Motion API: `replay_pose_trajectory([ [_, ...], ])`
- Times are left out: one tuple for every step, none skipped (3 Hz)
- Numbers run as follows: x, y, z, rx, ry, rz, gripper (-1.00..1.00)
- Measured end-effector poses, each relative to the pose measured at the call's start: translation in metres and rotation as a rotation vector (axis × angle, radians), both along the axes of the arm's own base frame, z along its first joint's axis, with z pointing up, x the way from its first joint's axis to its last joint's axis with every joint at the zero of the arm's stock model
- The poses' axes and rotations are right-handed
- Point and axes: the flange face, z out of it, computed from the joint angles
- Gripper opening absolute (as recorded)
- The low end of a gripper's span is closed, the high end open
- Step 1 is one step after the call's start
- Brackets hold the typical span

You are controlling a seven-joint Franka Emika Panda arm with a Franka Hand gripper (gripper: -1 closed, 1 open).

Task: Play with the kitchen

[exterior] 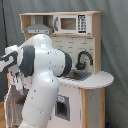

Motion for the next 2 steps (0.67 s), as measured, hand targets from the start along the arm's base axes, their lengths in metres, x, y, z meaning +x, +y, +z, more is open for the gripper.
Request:
replay_pose_trajectory([
  [0.01,-0.003,-0.011,0.016,0.01,0.058,1.0],
  [0.018,0.0,-0.025,0.032,0.001,0.121,1.0],
])
